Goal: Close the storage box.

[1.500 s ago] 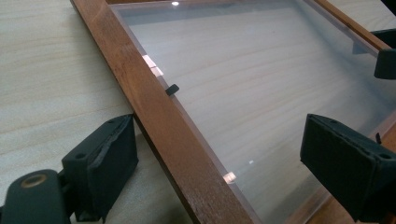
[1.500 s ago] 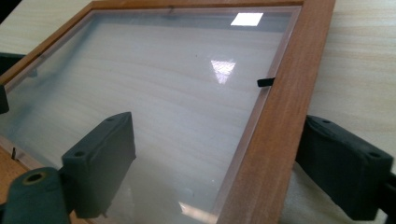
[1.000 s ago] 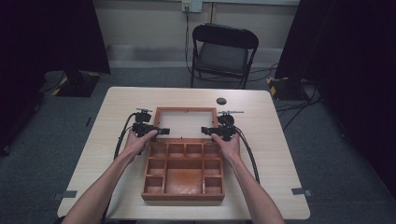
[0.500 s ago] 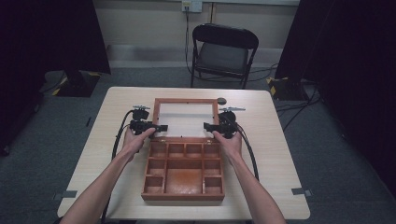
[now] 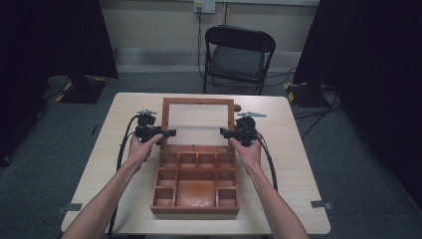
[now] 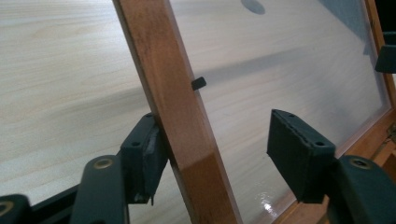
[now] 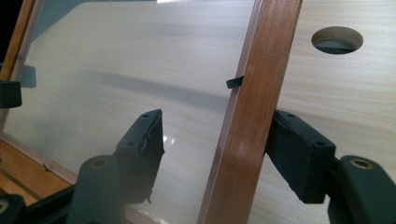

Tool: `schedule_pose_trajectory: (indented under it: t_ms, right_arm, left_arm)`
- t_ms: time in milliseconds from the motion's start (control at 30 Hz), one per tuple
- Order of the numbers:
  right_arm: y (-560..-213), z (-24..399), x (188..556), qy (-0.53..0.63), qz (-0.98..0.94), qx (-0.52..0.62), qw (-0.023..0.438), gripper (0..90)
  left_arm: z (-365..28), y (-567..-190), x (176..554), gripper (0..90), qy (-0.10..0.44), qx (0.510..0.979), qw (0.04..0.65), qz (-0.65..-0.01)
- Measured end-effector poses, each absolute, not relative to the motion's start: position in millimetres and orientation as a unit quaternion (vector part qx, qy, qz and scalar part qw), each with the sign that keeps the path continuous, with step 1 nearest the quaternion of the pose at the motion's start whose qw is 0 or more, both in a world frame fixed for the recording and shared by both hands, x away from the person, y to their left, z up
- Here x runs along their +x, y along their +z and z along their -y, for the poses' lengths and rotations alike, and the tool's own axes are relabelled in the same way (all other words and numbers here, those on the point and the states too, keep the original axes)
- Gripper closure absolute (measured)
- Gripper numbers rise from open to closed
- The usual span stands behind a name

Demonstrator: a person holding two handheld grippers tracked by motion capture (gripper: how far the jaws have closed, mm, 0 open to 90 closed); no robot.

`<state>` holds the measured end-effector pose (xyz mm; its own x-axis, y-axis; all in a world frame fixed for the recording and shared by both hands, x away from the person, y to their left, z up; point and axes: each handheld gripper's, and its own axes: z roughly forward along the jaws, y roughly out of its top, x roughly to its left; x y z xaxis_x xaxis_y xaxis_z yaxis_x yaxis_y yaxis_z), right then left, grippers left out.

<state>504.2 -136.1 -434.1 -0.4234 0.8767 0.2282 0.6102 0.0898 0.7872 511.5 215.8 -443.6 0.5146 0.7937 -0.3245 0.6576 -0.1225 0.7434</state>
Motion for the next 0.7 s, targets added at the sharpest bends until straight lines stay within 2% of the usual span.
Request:
schedule_pose_trajectory:
  t_ms: [133,233,400,700]
  right_arm:
    - [-428.1,139.6,501.3,0.452,-0.714,0.516,0.142,37.4]
    - [-423.2,141.9,498.2,0.452,-0.715,0.513,0.144,41.9]
    - [-420.1,142.1,494.6,0.451,-0.718,0.509,0.152,43.2]
    - [-413.0,147.4,486.7,0.461,-0.712,0.507,0.155,52.5]
  left_arm:
    - [-216.6,-438.0,506.4,44.3,0.083,0.739,0.457,-0.489]
    - [-219.1,-435.0,504.7,47.5,0.082,0.738,0.460,-0.488]
    - [-219.7,-432.0,500.5,48.5,0.089,0.735,0.465,-0.484]
    - [-223.5,-424.3,494.4,53.0,0.091,0.738,0.475,-0.470]
